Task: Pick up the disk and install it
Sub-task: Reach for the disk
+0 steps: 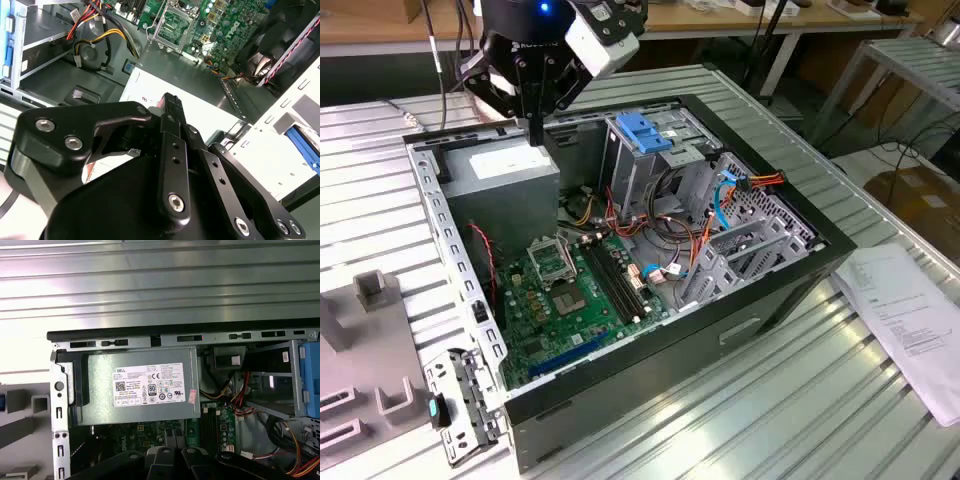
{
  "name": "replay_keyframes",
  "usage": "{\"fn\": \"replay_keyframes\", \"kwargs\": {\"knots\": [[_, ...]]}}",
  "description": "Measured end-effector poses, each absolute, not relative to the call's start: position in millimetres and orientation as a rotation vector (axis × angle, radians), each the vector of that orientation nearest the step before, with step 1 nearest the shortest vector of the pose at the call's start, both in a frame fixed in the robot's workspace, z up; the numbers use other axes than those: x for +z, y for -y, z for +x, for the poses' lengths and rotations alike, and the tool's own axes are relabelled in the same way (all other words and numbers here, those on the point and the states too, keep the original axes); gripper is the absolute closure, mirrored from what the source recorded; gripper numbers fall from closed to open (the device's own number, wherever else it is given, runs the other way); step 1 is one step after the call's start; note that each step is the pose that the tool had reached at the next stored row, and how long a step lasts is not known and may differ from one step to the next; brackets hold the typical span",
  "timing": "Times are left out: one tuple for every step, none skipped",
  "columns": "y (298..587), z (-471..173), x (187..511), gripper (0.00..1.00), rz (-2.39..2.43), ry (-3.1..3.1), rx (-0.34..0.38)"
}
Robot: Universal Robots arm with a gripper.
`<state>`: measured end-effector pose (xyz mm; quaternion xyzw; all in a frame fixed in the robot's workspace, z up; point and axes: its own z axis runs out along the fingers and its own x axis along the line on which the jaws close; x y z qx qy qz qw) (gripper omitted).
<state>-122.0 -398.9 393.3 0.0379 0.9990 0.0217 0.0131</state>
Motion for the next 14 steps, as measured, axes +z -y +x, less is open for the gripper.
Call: {"fn": "replay_keyframes", "kwargs": {"knots": [[398.9,-122.0,393.3,0.89,0.118,-3.113,0.068],[399.0,-122.0,393.3,0.89,0.118,-3.113,0.068],[398.9,-121.9,393.3,0.89,0.118,-3.112,0.068],[398.9,-122.0,393.3,0.89,0.118,-3.112,0.068],[398.9,-122.0,393.3,0.89,0.118,-3.113,0.068],[398.9,-122.3,393.3,0.89,0.118,-3.112,0.068],[398.9,-122.9,393.3,0.89,0.118,-3.112,0.068],[398.9,-123.3,393.3,0.89,0.118,-3.113,0.068],[398.9,-123.8,393.3,0.89,0.118,-3.112,0.068],[398.9,-124.1,393.3,0.89,0.118,-3.112,0.068],[398.9,-124.4,393.3,0.89,0.118,-3.112,0.068],[398.9,-124.8,393.3,0.89,0.118,-3.113,0.068],[398.9,-125.1,393.3,0.89,0.118,-3.113,0.068],[398.9,-125.5,393.3,0.89,0.118,-3.112,0.068]]}}
